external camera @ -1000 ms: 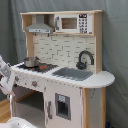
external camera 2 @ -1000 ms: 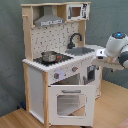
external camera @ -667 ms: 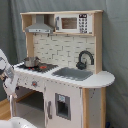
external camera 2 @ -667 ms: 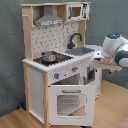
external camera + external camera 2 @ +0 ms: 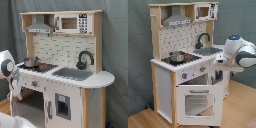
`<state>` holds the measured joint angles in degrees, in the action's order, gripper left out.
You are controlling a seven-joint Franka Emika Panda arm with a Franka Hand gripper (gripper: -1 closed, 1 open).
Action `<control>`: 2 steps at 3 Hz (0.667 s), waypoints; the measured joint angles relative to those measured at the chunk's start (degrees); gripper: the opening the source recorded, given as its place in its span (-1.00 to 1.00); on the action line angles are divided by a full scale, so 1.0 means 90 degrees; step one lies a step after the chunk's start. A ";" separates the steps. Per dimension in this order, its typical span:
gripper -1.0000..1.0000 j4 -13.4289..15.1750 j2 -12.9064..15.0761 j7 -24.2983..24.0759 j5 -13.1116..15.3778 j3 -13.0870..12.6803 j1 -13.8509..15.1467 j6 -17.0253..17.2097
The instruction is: Play with the kitchen
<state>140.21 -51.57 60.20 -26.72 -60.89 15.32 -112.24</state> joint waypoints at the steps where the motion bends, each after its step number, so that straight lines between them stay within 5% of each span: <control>1: 1.00 -0.0014 0.0466 0.0176 0.0004 -0.0195 0.0214 -0.0383; 2: 1.00 -0.0021 0.0947 0.0348 0.0013 -0.0434 0.0418 -0.0765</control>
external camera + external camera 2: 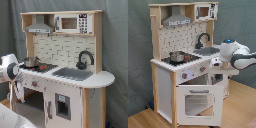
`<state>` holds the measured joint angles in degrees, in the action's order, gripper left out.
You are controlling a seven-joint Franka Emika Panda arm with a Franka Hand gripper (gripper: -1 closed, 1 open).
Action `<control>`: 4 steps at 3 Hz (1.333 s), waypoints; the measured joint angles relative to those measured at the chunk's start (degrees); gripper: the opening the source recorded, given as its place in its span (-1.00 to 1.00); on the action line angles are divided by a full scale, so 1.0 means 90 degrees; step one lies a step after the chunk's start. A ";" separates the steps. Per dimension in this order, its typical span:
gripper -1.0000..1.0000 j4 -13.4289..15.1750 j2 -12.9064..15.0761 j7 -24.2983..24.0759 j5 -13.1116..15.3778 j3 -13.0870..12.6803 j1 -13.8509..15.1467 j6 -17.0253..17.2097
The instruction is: Play with the kitchen
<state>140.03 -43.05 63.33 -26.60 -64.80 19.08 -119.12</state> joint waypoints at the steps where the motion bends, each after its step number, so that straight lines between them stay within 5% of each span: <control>1: 1.00 0.0004 0.0384 0.0428 0.0023 -0.0139 0.0134 -0.0217; 2: 1.00 0.0019 0.0392 0.0669 0.0023 -0.0144 0.0203 -0.0216; 3: -1.00 0.0020 0.0398 0.0701 0.0023 -0.0149 0.0219 -0.0216; 4: -1.00 0.0017 0.0470 0.0991 0.0023 -0.0208 0.0429 -0.0246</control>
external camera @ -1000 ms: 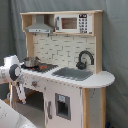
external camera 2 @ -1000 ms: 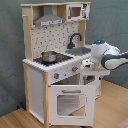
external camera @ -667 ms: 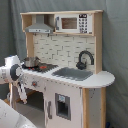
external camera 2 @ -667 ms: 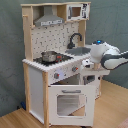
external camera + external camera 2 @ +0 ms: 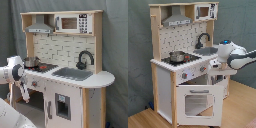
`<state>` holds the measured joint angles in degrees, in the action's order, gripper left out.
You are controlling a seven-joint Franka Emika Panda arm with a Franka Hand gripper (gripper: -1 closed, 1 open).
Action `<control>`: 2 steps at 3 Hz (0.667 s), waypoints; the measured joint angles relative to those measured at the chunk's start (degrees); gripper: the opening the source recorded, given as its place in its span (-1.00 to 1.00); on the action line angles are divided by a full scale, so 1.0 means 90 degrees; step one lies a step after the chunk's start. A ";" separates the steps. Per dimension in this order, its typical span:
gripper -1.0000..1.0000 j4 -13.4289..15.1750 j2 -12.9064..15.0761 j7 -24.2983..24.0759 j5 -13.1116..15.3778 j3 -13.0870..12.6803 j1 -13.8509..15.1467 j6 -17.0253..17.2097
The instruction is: Play with the kitchen
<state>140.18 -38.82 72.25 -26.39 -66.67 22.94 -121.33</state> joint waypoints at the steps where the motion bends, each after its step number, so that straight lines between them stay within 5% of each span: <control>1: -1.00 -0.0041 0.0267 0.0285 0.0000 -0.0227 0.0333 -0.0344; 2: -1.00 -0.0164 0.0597 0.0416 0.0000 -0.0561 0.0634 -0.0660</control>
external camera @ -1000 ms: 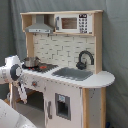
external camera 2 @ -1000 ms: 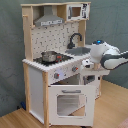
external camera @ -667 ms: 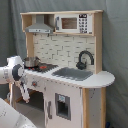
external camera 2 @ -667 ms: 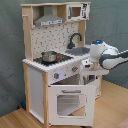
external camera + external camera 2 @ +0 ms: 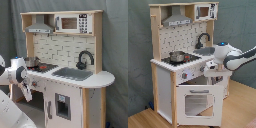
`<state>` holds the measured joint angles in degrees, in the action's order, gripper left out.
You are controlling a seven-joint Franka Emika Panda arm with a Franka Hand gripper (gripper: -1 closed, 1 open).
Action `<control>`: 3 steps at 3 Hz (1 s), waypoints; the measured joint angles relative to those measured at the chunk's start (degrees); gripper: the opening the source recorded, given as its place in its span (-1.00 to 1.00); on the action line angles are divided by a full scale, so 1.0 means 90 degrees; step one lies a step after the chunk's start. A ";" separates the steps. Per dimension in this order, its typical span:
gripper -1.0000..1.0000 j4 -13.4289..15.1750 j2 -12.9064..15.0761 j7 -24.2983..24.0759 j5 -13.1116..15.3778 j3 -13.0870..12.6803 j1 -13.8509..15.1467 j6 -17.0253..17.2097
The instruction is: Play with the kitchen
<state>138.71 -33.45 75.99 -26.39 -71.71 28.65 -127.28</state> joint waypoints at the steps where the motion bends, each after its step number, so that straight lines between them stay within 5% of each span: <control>1: -1.00 -0.0177 0.0236 0.0216 0.0000 -0.0345 0.0439 -0.0170; 3: -1.00 -0.0484 0.0380 0.0068 -0.0013 -0.1360 0.1347 -0.0241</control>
<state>134.36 -30.03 76.60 -26.50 -83.95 40.77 -129.45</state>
